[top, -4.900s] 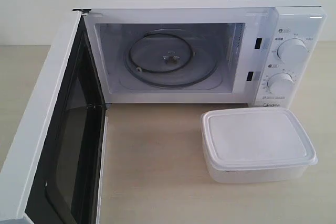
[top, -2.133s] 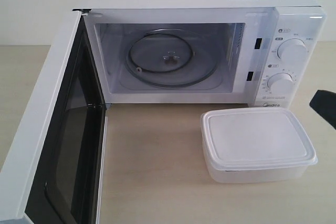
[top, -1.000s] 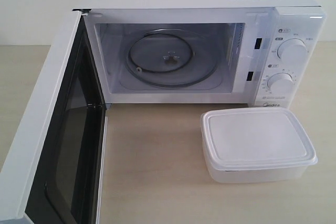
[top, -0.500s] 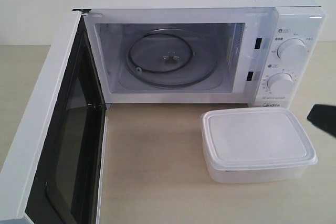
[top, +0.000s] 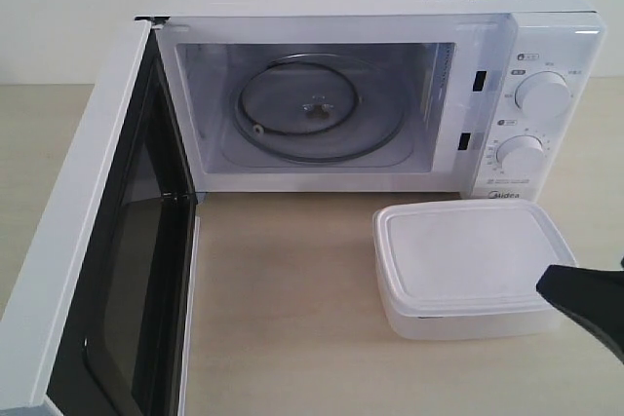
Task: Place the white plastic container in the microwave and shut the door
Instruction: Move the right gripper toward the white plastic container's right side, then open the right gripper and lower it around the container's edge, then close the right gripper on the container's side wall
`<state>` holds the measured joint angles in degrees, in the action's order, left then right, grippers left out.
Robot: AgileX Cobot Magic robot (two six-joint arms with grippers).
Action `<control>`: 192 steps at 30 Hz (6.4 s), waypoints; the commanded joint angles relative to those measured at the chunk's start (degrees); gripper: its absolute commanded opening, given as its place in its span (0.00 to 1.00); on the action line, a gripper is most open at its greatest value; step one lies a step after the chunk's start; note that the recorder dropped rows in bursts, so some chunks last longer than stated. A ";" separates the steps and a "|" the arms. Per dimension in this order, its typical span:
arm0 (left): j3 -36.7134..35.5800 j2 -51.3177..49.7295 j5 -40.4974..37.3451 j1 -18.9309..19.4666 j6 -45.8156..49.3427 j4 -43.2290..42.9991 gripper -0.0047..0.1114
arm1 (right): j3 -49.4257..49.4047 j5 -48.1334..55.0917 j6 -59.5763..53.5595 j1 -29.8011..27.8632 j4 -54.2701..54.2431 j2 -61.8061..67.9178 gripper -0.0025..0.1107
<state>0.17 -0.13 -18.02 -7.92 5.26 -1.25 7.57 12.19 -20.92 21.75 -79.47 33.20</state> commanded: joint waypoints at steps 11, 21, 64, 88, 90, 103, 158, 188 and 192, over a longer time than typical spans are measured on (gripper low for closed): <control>-0.17 0.13 0.01 0.22 -0.19 -0.03 0.08 | -1.11 -3.28 -3.24 0.11 -3.22 18.38 0.06; -0.17 0.13 0.01 0.22 -0.19 -0.03 0.08 | 1.25 -6.67 -5.82 0.11 -5.92 18.27 0.12; -0.17 0.13 0.01 0.22 0.09 -0.03 0.08 | 18.89 -18.68 -5.98 14.03 -9.55 19.44 0.43; -0.17 0.13 0.01 0.22 0.19 -0.03 0.08 | 1.81 -59.78 66.98 46.22 19.40 43.46 0.43; -0.17 0.13 0.01 0.22 0.19 -0.03 0.08 | 1.81 -60.16 72.40 46.22 21.96 45.99 0.43; -0.17 0.13 0.01 0.22 0.19 -0.03 0.08 | -6.10 -65.63 92.77 46.82 26.56 49.77 0.43; -0.17 0.13 0.01 0.22 0.36 -0.03 0.08 | -0.43 -70.42 100.44 45.13 17.43 65.71 0.43; -0.17 0.13 0.01 0.22 0.36 -0.03 0.08 | 0.05 -72.55 100.87 31.91 33.26 66.95 0.15; -0.17 0.13 0.01 0.22 0.36 -0.03 0.08 | 0.05 -73.43 101.17 31.91 33.26 67.54 0.04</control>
<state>0.17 -0.13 -18.02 -7.92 5.47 -1.25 7.69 -60.53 81.41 54.11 -46.60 100.25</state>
